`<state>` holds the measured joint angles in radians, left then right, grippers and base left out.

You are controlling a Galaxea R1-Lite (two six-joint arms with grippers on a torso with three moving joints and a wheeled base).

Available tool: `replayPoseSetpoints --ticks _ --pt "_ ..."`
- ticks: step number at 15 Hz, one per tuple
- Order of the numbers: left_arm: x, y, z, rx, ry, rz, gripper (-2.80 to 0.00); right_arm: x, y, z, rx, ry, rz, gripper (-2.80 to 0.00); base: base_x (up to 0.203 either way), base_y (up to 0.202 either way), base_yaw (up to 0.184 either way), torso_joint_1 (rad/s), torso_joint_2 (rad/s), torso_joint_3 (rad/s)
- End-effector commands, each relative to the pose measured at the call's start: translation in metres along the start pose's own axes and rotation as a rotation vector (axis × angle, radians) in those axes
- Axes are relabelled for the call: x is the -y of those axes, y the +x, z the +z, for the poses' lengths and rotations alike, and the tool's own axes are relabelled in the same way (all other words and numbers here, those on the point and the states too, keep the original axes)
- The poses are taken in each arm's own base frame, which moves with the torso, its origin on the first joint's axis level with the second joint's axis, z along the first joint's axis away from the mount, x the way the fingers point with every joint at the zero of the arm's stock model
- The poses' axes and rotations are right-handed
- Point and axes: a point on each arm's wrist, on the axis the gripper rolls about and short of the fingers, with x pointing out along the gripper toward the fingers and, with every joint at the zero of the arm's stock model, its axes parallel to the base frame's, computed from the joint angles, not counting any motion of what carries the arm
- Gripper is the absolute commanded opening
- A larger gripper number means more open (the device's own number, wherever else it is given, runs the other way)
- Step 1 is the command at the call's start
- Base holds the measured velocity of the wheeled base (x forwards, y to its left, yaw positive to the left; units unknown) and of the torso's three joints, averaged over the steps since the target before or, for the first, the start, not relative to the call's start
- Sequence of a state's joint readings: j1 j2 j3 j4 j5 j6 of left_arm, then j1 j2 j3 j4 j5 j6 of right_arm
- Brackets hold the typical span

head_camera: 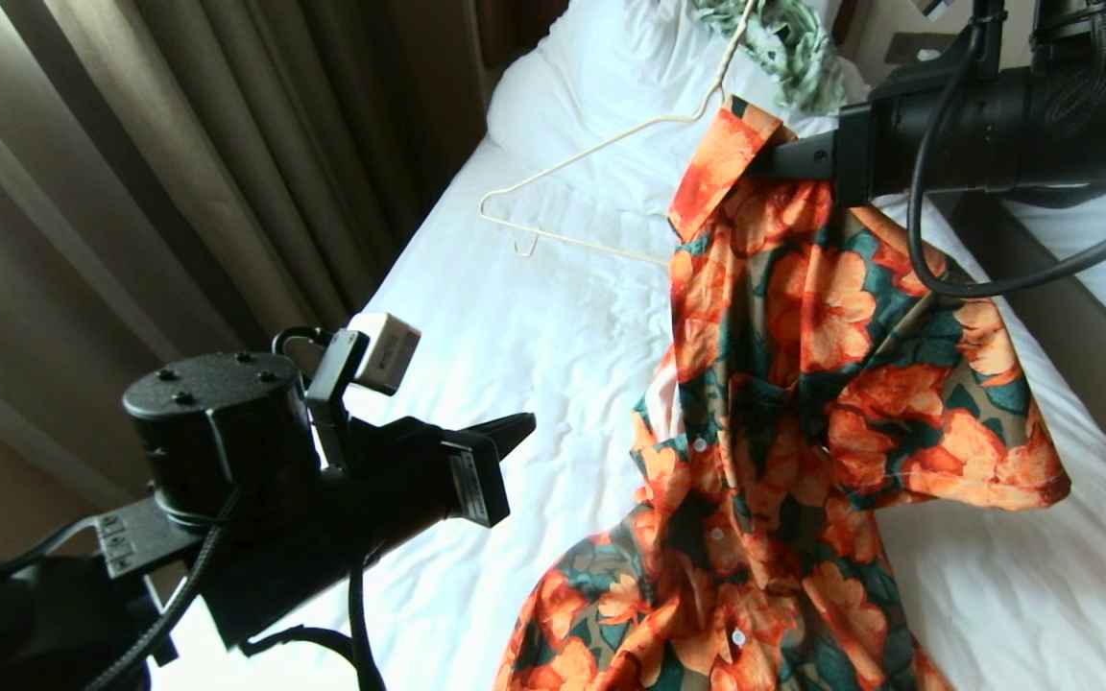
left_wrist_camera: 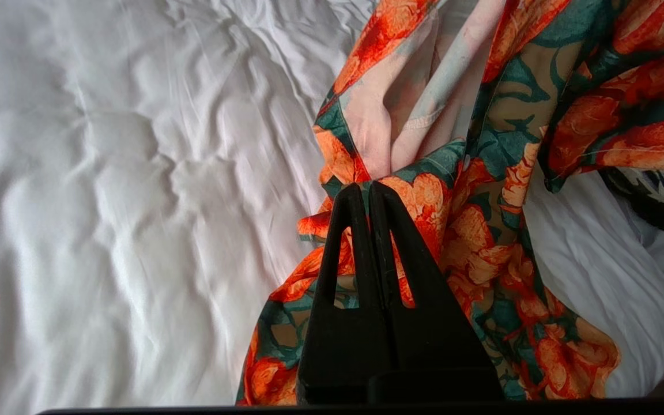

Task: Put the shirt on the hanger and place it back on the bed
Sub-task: Hook the other side of the shirt onto the hanger

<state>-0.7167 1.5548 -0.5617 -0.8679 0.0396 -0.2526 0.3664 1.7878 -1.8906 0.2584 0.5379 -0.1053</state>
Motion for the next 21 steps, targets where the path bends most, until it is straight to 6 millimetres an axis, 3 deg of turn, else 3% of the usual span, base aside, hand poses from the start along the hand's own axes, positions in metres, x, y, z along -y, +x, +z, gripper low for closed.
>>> replayPoseSetpoints --ticks 1,5,9,16,21 --pt "0.002 -0.002 0.002 0.012 -0.002 -0.01 -2.8 -0.003 -0.012 0.001 -0.028 0.011 -0.006 -2.8 0.0 0.0 0.0 0.0 0.0 0.0" --pt "0.002 -0.002 0.0 -0.003 -0.003 -0.008 -2.8 0.007 -0.061 -0.045 -0.291 -0.03 -0.076 -2.8 0.0 0.0 0.0 0.0 0.0 0.0" --pt "0.003 0.006 -0.005 -0.025 -0.001 -0.015 -2.8 0.02 -0.104 -0.087 -0.377 -0.051 -0.17 -2.8 0.0 0.0 0.0 0.0 0.0 0.0" --pt "0.027 0.044 -0.027 -0.109 0.014 -0.077 -2.8 0.036 -0.14 -0.156 -0.307 -0.111 -0.321 -2.8 0.0 0.0 0.0 0.0 0.0 0.0" --pt "0.055 0.073 -0.053 -0.178 0.038 -0.145 -2.8 0.029 -0.161 -0.194 -0.197 -0.042 -0.331 -2.8 0.0 0.0 0.0 0.0 0.0 0.0"
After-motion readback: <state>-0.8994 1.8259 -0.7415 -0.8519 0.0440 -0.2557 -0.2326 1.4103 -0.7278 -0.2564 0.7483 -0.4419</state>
